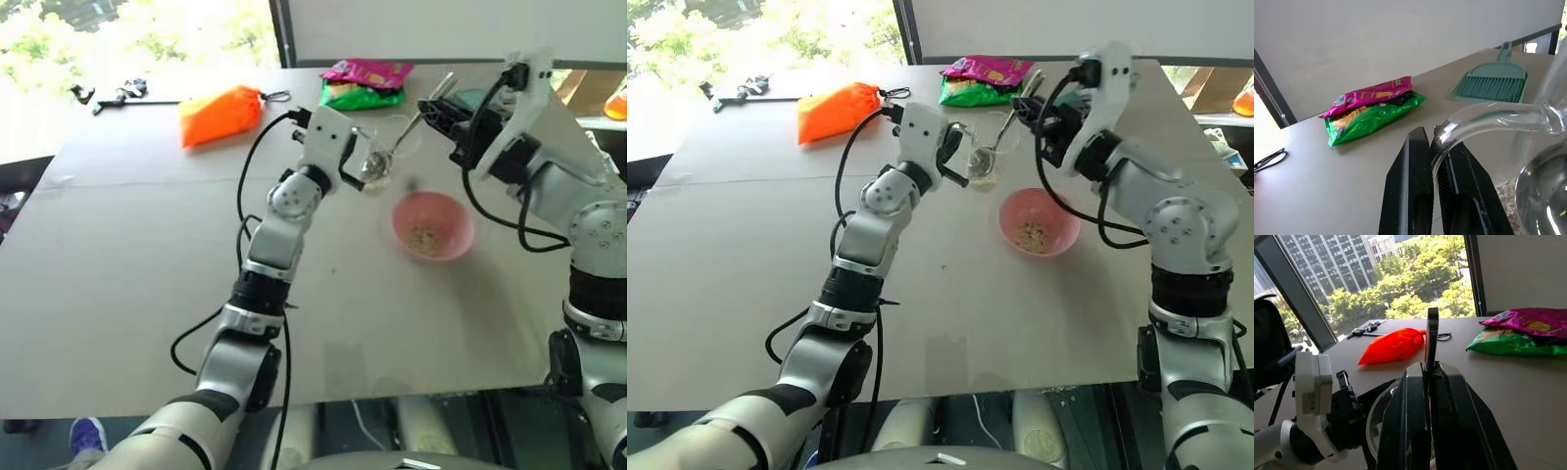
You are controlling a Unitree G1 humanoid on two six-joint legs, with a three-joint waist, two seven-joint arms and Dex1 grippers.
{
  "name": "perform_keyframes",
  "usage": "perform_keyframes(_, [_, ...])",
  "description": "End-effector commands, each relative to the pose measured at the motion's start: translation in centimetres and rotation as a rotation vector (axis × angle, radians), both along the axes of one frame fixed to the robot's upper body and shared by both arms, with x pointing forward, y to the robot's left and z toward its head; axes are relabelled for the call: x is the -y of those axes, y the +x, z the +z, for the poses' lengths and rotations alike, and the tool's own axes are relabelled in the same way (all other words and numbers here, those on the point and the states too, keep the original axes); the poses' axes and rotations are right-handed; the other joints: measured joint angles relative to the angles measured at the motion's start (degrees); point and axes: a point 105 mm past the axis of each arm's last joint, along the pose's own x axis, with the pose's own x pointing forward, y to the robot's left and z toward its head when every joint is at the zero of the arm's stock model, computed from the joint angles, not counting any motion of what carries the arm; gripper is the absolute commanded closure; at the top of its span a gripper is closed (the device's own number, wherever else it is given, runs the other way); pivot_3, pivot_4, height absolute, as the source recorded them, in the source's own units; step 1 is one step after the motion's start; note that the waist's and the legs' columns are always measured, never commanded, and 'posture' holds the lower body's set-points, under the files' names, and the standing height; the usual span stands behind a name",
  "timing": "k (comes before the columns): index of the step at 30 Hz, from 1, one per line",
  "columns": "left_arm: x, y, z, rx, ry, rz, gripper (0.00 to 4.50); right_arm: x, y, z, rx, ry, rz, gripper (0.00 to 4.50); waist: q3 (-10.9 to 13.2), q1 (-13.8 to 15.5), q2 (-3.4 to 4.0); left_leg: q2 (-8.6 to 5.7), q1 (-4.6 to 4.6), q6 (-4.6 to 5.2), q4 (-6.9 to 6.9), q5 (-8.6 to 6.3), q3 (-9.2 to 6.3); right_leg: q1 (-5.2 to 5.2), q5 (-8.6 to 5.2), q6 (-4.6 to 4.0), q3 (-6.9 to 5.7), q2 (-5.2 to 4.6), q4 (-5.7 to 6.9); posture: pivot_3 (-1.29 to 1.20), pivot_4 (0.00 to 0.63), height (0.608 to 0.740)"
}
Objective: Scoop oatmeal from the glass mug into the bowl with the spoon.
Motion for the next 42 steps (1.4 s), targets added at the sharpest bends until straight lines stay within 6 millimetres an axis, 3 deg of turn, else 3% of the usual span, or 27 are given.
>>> perform_keyframes(1, [-0.9, -0.6, 1.0, 0.023, -0.085, 0.014, 4.50, -0.3, -0.1, 1.2, 0.100, -0.024, 0.010, 3.05, 0.00, 0.02, 0.00, 0.00, 0.01, 0.00, 0.00, 0.00, 0.00, 0.00, 0.00, 0.00, 0.00, 0.00, 0.01, 0.00, 0.150, 0.740])
perform_keyframes(5, [-3.2, -0.5, 0.2, -0.025, -0.196, 0.072, 4.50, 0.7, -0.9, 1.8, 0.146, -0.053, 0.023, 0.96, 0.00, 0.06, 0.00, 0.00, 0.00, 0.00, 0.00, 0.00, 0.00, 0.00, 0.00, 0.00, 0.00, 0.00, 0.00, 0.00, 0.150, 0.740])
perform_keyframes(7, [-5.4, -0.6, -0.3, -0.042, -0.270, 0.127, 4.50, 1.8, -1.9, 2.0, 0.174, -0.078, 0.020, 0.16, 0.00, 0.14, 0.00, 0.00, -0.01, 0.00, 0.00, 0.00, -0.02, 0.00, 0.00, 0.00, -0.01, -0.01, 0.00, 0.00, 0.150, 0.740])
perform_keyframes(8, [-6.7, -0.6, -0.6, -0.046, -0.295, 0.164, 4.50, 2.4, -2.4, 2.2, 0.199, -0.072, 0.005, 0.05, 0.00, 0.19, 0.00, 0.01, -0.03, 0.00, 0.00, 0.00, -0.04, 0.00, 0.00, 0.00, -0.02, -0.01, -0.02, 0.00, 0.150, 0.740])
perform_keyframes(10, [-9.5, -0.9, -1.1, -0.052, -0.361, 0.239, 4.50, 3.5, -4.0, 2.5, 0.227, 0.004, 0.068, 0.05, 0.00, 0.13, -0.01, 0.01, -0.04, 0.00, -0.01, 0.00, -0.07, 0.01, 0.00, 0.00, -0.05, -0.01, -0.05, 0.00, 0.150, 0.740])
perform_keyframes(13, [-12.4, -1.5, -1.7, -0.039, -0.385, 0.310, 4.50, 6.1, -4.4, -0.2, 0.224, -0.181, -0.054, 0.05, -0.01, 0.32, -0.01, 0.01, -0.03, 0.00, 0.00, 0.00, -0.04, 0.02, 0.00, 0.00, -0.04, -0.01, -0.03, 0.00, 0.150, 0.740])
perform_keyframes(17, [-14.4, -2.0, -2.4, -0.031, -0.382, 0.356, 4.50, 8.9, -4.7, -3.8, 0.189, -0.337, -0.173, 0.05, -0.02, 0.66, -0.03, -0.01, 0.02, 0.00, 0.06, 0.00, -0.02, 0.05, 0.00, 0.01, -0.02, -0.02, 0.04, 0.00, 0.150, 0.740])
perform_keyframes(20, [-15.8, -2.3, -3.5, -0.040, -0.386, 0.401, 4.50, 10.7, -5.4, -6.3, 0.162, -0.317, -0.213, 0.05, -0.04, 1.22, -0.09, 0.01, 0.18, 0.00, 0.10, 0.00, -0.05, 0.23, 0.01, 0.01, -0.04, 0.00, 0.04, 0.00, 0.150, 0.740])
perform_keyframes(29, [-16.5, -2.5, -5.8, -0.071, -0.378, 0.410, 4.50, 12.9, -6.3, -10.6, 0.110, -0.375, -0.287, 0.05, -0.04, 1.64, -0.09, 0.02, 0.42, 0.00, 0.09, 0.00, 0.04, 0.37, 0.01, 0.01, 0.06, 0.01, 0.06, 0.00, 0.150, 0.740])
perform_keyframes(30, [-16.5, -2.6, -5.9, -0.069, -0.378, 0.404, 3.78, 13.1, -6.3, -10.9, 0.104, -0.373, -0.294, 0.00, -0.04, 1.67, -0.10, 0.02, 0.43, 0.00, 0.10, 0.00, 0.03, 0.38, 0.01, 0.01, 0.06, 0.01, 0.05, 0.00, 0.150, 0.740])
perform_keyframes(32, [-16.2, -2.8, -5.9, -0.062, -0.372, 0.389, 3.22, 13.3, -6.3, -11.2, 0.103, -0.369, -0.299, 0.00, -0.05, 1.67, -0.09, 0.02, 0.43, 0.00, 0.09, 0.00, 0.02, 0.40, 0.01, 0.01, 0.05, 0.01, 0.03, 0.00, 0.150, 0.740])
perform_keyframes(35, [-16.5, -3.1, -6.1, -0.063, -0.379, 0.395, 1.63, 13.2, -6.4, -11.2, 0.110, -0.375, -0.298, 0.00, -0.06, 1.53, -0.08, 0.03, 0.47, 0.00, 0.08, 0.00, 0.04, 0.41, 0.01, 0.01, 0.07, 0.02, 0.04, 0.00, 0.150, 0.740])
perform_keyframes(38, [-16.8, -4.0, -5.9, -0.054, -0.394, 0.389, 0.40, 13.2, -6.6, -11.3, 0.107, -0.392, -0.296, 0.00, -0.06, 1.62, -0.08, 0.03, 0.47, 0.00, 0.08, 0.00, 0.02, 0.42, 0.01, 0.01, 0.06, 0.02, 0.03, 0.00, 0.150, 0.740])
perform_keyframes(39, [-16.9, -4.4, -5.9, -0.057, -0.393, 0.384, 0.09, 13.2, -6.7, -11.3, 0.109, -0.403, -0.296, 0.00, -0.06, 1.65, -0.08, 0.03, 0.46, 0.00, 0.08, 0.00, 0.02, 0.42, 0.01, 0.01, 0.06, 0.01, 0.02, 0.00, 0.150, 0.740])
perform_keyframes(42, [-16.8, -6.1, -5.8, -0.067, -0.374, 0.340, 0.09, 13.1, -7.4, -11.2, 0.124, -0.406, -0.264, 0.00, -0.06, 1.56, -0.08, 0.03, 0.46, 0.00, 0.08, 0.00, 0.02, 0.43, 0.01, 0.01, 0.06, 0.01, 0.01, 0.00, 0.150, 0.740])
